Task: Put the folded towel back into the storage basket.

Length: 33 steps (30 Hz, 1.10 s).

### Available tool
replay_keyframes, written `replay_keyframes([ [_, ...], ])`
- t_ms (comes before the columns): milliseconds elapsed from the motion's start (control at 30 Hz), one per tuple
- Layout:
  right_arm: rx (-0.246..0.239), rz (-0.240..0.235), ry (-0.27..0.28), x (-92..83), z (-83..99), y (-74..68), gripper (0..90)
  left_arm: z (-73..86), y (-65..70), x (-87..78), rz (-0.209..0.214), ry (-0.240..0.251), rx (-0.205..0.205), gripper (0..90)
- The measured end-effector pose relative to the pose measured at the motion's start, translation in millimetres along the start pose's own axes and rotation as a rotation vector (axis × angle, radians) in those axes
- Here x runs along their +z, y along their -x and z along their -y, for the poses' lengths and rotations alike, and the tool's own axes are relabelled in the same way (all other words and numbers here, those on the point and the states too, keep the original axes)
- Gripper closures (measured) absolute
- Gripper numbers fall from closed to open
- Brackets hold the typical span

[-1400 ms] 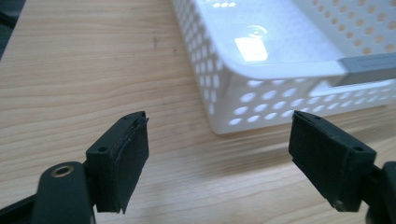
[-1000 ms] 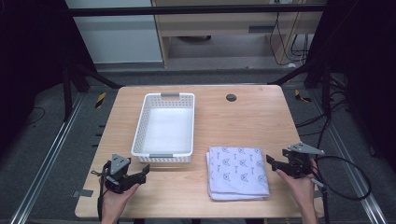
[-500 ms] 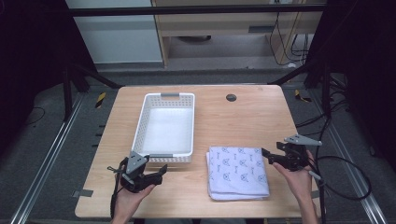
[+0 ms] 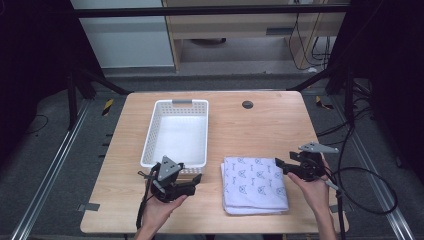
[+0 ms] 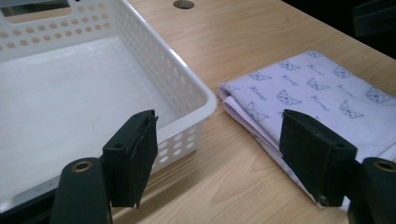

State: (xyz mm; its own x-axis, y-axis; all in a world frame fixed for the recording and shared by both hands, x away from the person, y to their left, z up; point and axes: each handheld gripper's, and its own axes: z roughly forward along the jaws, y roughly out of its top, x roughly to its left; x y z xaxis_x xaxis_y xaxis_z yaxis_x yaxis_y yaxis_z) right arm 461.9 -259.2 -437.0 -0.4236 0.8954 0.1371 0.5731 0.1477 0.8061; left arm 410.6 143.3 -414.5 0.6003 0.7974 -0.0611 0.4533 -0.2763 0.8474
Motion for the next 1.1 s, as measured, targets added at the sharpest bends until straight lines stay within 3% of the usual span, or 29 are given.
replay_keyframes([
  [300, -0.004, 0.001, -0.023, 5.3, 10.1, 1.6, 35.7, 0.8, 26.2, 20.2, 0.033, -0.051, 0.051, 28.8],
  [700, -0.009, -0.016, -0.061, 15.8, 19.0, 1.4, 38.6, 14.1, 46.5, 43.7, 0.06, -0.121, 0.062, 31.1],
  [800, 0.0, -0.018, -0.072, 20.2, 21.0, 2.3, 39.5, 15.9, 49.6, 49.3, 0.073, -0.13, 0.046, 31.5],
  [1100, -0.014, -0.016, -0.114, 32.8, 25.4, 0.6, 42.0, 22.3, 59.7, 66.5, 0.069, -0.164, 0.059, 31.7],
])
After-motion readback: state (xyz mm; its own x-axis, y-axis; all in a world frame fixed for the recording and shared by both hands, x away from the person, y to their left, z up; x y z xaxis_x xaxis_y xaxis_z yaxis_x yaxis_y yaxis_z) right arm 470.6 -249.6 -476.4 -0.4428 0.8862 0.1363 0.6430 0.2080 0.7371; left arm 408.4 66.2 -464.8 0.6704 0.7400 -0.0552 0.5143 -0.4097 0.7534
